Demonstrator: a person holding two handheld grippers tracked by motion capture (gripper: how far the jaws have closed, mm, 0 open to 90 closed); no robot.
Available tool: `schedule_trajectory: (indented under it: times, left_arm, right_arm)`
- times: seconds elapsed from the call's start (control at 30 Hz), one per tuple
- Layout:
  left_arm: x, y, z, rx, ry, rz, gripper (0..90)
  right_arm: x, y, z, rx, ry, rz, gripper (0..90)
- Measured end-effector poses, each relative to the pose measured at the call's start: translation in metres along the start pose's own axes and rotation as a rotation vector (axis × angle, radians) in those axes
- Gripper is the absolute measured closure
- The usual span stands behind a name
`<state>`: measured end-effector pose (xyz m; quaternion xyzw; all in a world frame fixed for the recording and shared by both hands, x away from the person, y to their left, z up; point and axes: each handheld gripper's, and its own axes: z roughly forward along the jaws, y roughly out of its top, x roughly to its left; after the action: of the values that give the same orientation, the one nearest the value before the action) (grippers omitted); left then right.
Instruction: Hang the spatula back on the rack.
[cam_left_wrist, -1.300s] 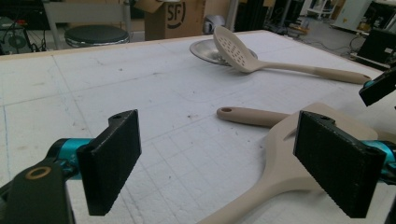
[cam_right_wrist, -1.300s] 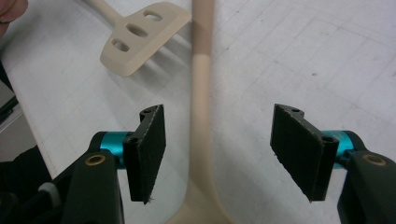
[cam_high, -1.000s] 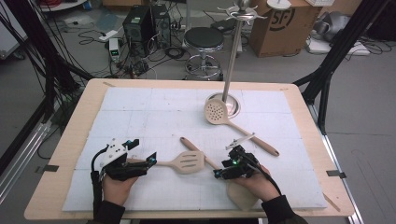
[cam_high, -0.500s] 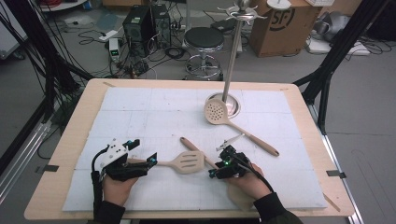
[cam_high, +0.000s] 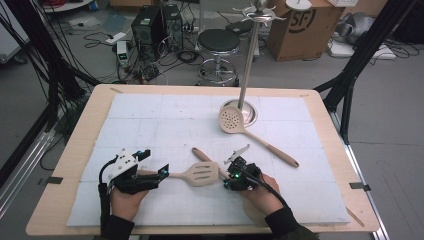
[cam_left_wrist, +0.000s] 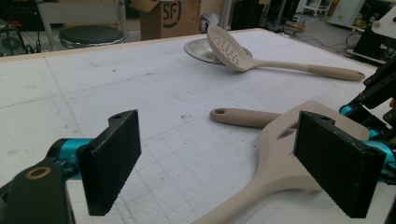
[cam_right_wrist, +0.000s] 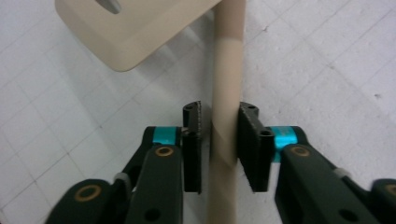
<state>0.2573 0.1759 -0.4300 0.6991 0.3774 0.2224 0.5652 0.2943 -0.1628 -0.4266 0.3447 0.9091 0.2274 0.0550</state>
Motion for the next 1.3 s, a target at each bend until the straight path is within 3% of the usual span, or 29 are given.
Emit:
schedule_trajectory:
  times: [0.23,0.27,0.33,0.4,0.43,0.6,0.63,0.67,0.77,1.3]
  left_arm:
    - [0.003,-0.001,-0.003,-0.003,0.011,-0.008,15.6]
    - [0.003,-0.001,-0.003,-0.002,0.010,-0.007,15.6]
    - [0.004,-0.001,-0.004,-0.005,0.013,-0.011,15.6]
    - [0.003,-0.001,-0.005,-0.007,0.017,-0.015,15.6]
    - [0.003,-0.001,-0.005,-0.007,0.016,-0.013,15.6]
    - [0.003,-0.001,-0.004,-0.004,0.014,-0.013,15.6]
    - [0.003,-0.001,-0.004,-0.004,0.014,-0.013,15.6]
    - [0.003,-0.001,-0.004,-0.004,0.013,-0.013,15.6]
    - [0.003,-0.001,-0.004,-0.004,0.016,-0.012,15.6]
    - [0.006,-0.002,-0.001,-0.001,0.019,-0.013,15.6]
  right_arm:
    - [-0.005,-0.001,-0.004,-0.009,0.001,0.025,78.9]
    - [-0.007,-0.002,-0.007,-0.026,-0.007,0.030,78.9]
    - [-0.019,-0.006,-0.018,-0.085,0.024,0.049,78.9]
    - [-0.022,-0.007,-0.022,-0.102,0.031,0.056,78.9]
    - [-0.028,-0.010,-0.029,-0.146,0.052,0.085,78.9]
    - [-0.042,-0.018,-0.049,-0.326,0.072,0.116,78.8]
    - [-0.042,-0.018,-0.049,-0.326,0.072,0.116,78.8]
    - [-0.046,-0.020,-0.057,-0.390,0.065,0.133,78.8]
    - [-0.050,-0.025,-0.067,-0.469,0.054,0.154,78.8]
    - [-0.047,-0.027,-0.072,-0.486,0.045,0.162,78.8]
